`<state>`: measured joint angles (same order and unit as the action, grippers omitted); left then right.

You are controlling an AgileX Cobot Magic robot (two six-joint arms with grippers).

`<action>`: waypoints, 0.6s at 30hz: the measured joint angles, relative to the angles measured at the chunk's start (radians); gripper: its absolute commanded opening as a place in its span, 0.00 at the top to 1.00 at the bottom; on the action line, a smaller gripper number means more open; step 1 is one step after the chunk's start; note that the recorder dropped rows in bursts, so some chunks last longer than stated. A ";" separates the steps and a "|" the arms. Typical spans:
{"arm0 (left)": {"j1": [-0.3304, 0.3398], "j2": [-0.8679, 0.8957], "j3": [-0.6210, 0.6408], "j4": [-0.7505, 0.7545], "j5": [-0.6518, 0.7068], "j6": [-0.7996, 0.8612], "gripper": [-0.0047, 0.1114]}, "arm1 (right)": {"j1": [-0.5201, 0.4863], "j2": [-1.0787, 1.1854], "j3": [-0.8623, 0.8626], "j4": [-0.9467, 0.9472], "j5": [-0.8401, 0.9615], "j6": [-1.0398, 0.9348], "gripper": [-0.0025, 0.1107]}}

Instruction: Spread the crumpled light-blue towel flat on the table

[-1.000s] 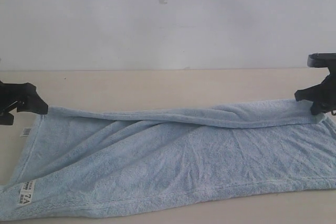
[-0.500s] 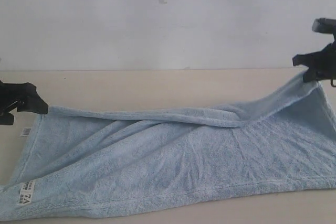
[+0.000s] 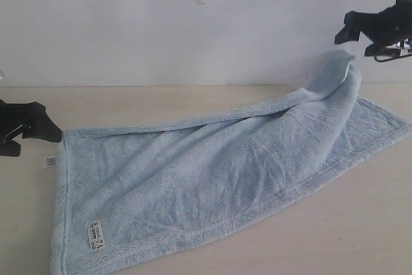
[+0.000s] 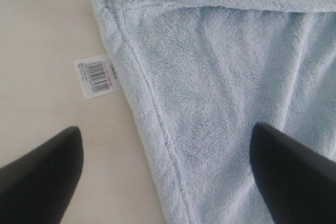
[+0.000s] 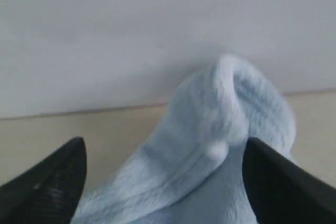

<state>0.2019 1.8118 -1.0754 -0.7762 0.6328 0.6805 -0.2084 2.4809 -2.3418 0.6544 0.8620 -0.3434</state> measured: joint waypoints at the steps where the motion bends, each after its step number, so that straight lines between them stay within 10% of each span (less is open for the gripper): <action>1: 0.000 0.000 0.000 0.000 0.002 0.000 0.27 | 0.000 0.016 -0.004 -0.003 0.029 0.015 0.44; 7: 0.000 0.000 0.000 -0.010 0.004 0.000 0.27 | 0.000 0.019 -0.013 -0.038 0.095 0.027 0.51; 13: 0.000 0.000 0.000 -0.015 0.006 0.000 0.27 | 0.000 -0.024 -0.001 -0.361 0.212 0.155 0.96; 18: 0.000 0.000 0.000 -0.015 0.006 0.000 0.27 | 0.000 -0.024 0.074 -0.462 0.257 0.169 0.98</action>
<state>0.2019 1.8118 -1.0754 -0.7907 0.6385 0.6805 -0.2084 2.4567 -2.2680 0.1923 1.1188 -0.1746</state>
